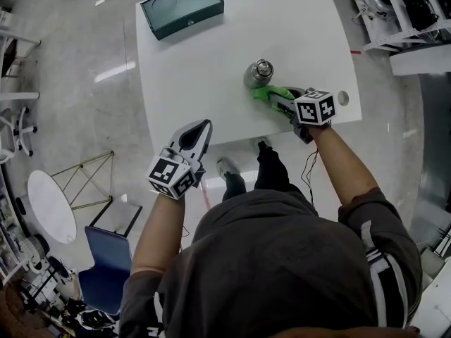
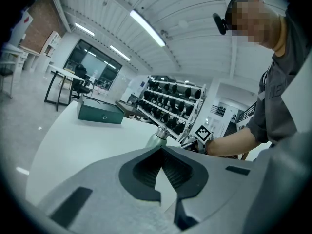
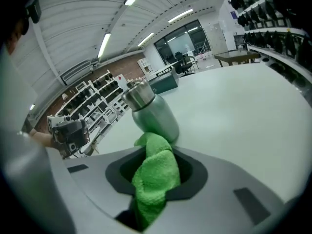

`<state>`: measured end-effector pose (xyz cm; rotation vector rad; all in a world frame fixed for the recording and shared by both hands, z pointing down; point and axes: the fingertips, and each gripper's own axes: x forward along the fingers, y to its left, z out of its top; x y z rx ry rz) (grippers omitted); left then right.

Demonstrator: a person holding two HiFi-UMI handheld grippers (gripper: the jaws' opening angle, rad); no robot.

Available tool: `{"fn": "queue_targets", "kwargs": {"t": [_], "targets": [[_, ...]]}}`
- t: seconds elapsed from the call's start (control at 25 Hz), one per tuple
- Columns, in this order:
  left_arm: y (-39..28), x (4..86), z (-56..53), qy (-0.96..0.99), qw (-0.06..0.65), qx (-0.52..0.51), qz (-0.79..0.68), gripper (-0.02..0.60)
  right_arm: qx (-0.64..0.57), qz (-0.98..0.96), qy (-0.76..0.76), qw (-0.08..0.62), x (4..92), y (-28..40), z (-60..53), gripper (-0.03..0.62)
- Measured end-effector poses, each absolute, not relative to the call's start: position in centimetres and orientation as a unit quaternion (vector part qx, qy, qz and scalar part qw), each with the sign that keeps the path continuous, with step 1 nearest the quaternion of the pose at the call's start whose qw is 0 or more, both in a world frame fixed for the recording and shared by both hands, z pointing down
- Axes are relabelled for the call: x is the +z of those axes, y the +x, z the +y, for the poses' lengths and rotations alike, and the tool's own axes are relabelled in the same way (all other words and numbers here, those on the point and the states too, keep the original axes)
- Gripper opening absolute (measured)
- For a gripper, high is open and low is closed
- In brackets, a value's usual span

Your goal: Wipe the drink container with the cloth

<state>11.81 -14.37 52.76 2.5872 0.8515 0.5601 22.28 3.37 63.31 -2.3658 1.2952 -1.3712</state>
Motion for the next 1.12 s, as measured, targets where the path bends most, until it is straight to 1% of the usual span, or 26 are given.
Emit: {"fn": "queue_targets", "kwargs": {"t": [0.24, 0.32, 0.8, 1.12], "targets": [[12.0, 50.9, -13.7, 0.920, 0.178, 0.181, 0.297, 0.005, -0.415, 0.438, -0.795, 0.064, 57.1, 23.2, 6.4, 0.080], [12.6, 50.5, -13.3, 0.922, 0.179, 0.176, 0.296, 0.005, -0.412, 0.450, -0.791, 0.055, 56.3, 23.6, 6.4, 0.080], [15.3, 51.0, -10.8, 0.932, 0.189, 0.175, 0.256, 0.005, -0.433, 0.507, -0.746, 0.006, 58.0, 27.0, 5.5, 0.080], [16.3, 51.2, -10.7, 0.941, 0.204, 0.169, 0.209, 0.005, -0.441, 0.548, -0.710, -0.028, 57.9, 31.1, 4.6, 0.081]]}}
